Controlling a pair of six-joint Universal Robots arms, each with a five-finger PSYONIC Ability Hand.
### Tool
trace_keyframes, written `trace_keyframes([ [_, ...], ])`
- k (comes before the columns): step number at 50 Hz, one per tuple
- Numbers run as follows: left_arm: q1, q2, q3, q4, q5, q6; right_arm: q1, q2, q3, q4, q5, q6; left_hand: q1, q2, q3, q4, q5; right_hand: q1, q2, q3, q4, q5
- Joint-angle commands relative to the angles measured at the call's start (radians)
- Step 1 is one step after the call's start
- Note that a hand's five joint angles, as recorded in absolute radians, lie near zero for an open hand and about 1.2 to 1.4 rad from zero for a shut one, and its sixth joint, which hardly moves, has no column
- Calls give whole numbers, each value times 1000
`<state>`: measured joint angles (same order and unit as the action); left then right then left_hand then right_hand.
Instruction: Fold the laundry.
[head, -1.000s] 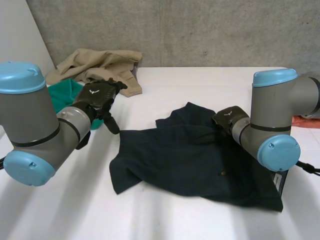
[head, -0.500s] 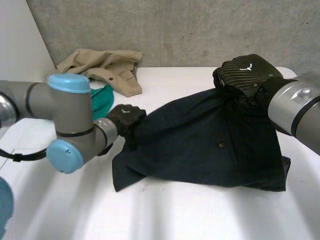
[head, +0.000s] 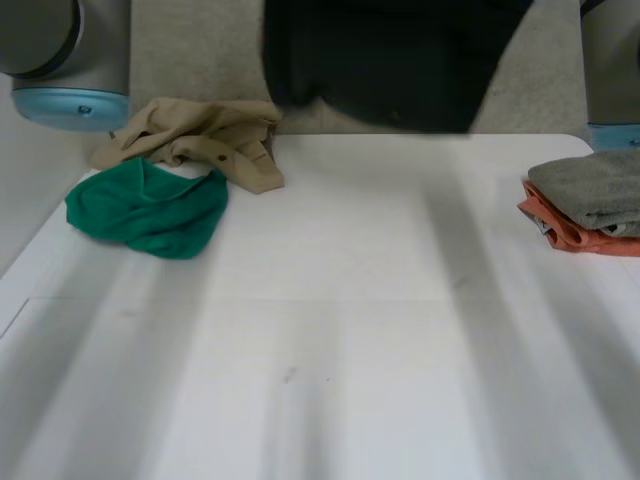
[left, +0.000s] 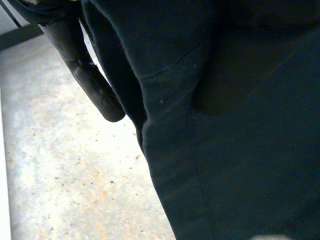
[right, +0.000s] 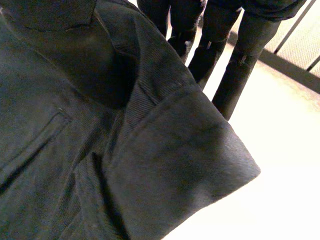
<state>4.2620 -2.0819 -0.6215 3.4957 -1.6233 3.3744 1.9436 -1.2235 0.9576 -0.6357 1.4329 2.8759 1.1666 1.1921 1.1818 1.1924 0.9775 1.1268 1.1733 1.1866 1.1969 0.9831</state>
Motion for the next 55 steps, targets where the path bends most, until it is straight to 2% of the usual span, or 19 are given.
trace_keyframes([
  [1,38,80,-260,16,11,-10,0,4,64,83,-100,86,230,204,215,204,244,269,223,210,199,239],
  [11,42,77,-705,28,42,-3,9,97,363,100,-203,45,230,204,215,204,244,269,223,210,199,239],
  [18,42,0,-849,-10,33,34,20,212,506,145,-230,-27,230,204,215,204,244,269,223,210,199,239],
  [26,41,42,-922,-230,16,144,20,210,593,342,-210,-148,230,204,215,204,244,269,223,210,199,239],
  [33,33,157,-978,-408,13,218,32,50,630,645,-184,-191,230,204,215,204,244,269,223,210,199,239],
  [40,-31,270,-1078,-627,20,339,14,-67,630,925,-146,-280,230,204,215,204,244,269,223,210,199,239],
  [45,-93,306,-1112,-776,19,388,-5,-94,639,1094,-111,-432,230,204,215,204,244,269,223,210,199,239],
  [49,-114,327,-1098,-808,22,361,-18,-102,661,1174,-112,-529,-505,-530,-520,-531,-490,269,223,210,199,239],
  [50,-114,338,-1083,-795,22,353,-17,-105,671,1163,-118,-532,-969,-995,-984,-995,-954,269,223,210,199,239],
  [55,-87,352,-1006,-683,26,339,-20,-105,708,1098,-127,-506,-992,-1018,-1007,-1018,-978,269,223,210,199,239],
])
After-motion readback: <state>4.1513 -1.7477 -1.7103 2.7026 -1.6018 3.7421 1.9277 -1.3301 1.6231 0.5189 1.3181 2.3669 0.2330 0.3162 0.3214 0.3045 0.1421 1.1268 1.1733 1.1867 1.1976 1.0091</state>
